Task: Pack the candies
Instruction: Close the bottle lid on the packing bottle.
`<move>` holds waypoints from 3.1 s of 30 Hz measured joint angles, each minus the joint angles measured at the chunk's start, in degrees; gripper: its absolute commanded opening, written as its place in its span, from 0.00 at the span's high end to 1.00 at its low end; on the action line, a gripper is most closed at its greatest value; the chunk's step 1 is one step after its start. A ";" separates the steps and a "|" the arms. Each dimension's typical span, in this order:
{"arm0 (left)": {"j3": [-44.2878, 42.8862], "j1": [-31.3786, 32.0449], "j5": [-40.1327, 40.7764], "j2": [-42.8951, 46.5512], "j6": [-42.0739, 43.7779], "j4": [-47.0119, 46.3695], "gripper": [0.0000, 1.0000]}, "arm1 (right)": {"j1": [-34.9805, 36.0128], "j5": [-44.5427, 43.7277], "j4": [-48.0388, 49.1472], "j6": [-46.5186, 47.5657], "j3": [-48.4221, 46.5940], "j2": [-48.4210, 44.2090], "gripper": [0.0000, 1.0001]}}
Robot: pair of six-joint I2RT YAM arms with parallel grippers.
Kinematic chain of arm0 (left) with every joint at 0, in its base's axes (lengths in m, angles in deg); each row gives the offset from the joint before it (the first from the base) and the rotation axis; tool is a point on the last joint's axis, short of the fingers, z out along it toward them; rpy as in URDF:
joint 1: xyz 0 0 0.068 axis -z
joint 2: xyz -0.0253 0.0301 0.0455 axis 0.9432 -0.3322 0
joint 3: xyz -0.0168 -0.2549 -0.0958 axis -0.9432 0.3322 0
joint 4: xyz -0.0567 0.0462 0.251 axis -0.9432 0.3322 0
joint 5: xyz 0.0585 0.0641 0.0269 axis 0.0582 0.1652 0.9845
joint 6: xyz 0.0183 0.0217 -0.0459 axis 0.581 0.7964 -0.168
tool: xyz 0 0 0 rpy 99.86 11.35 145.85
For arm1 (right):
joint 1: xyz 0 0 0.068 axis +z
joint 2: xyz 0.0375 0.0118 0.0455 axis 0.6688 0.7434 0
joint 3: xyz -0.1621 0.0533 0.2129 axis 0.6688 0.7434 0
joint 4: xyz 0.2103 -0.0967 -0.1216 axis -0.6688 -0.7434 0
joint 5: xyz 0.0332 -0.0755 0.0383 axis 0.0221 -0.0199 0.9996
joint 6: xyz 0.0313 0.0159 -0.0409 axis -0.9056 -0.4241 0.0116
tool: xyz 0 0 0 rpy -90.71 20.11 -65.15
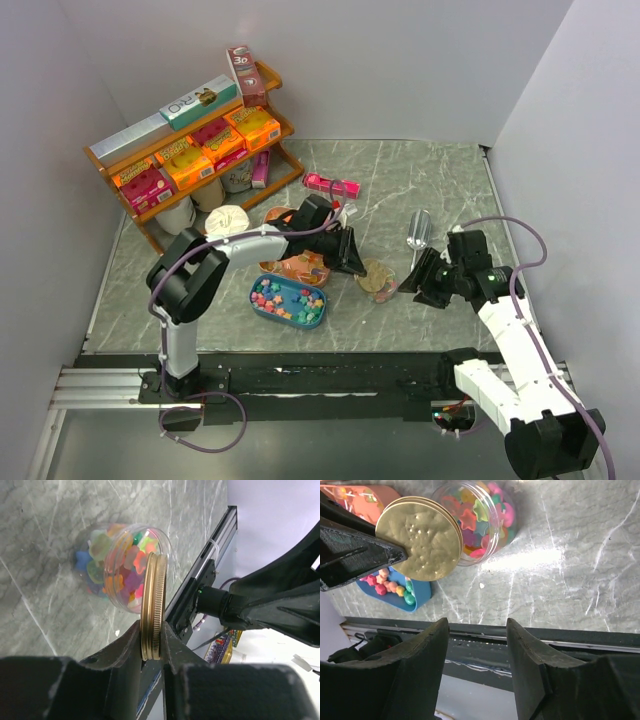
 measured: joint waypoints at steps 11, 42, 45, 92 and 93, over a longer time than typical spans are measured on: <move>-5.81 1.53 5.11 -4.46 1.05 6.49 0.59 | 0.00 -1.53 2.47 0.02 2.89 3.34 0.44; -16.57 6.82 16.17 -7.30 7.56 21.77 0.50 | 1.66 -2.12 15.63 3.23 2.73 20.13 0.43; -17.57 7.04 16.85 -7.58 8.04 22.77 0.50 | 1.97 -2.51 16.00 3.26 2.73 20.72 0.44; -18.67 8.81 31.58 -6.56 10.56 24.26 0.55 | 3.43 -7.80 18.05 6.05 0.72 21.57 0.66; -18.58 8.90 31.58 -6.56 10.51 24.13 0.55 | 3.50 -7.65 17.59 6.34 0.74 21.38 0.66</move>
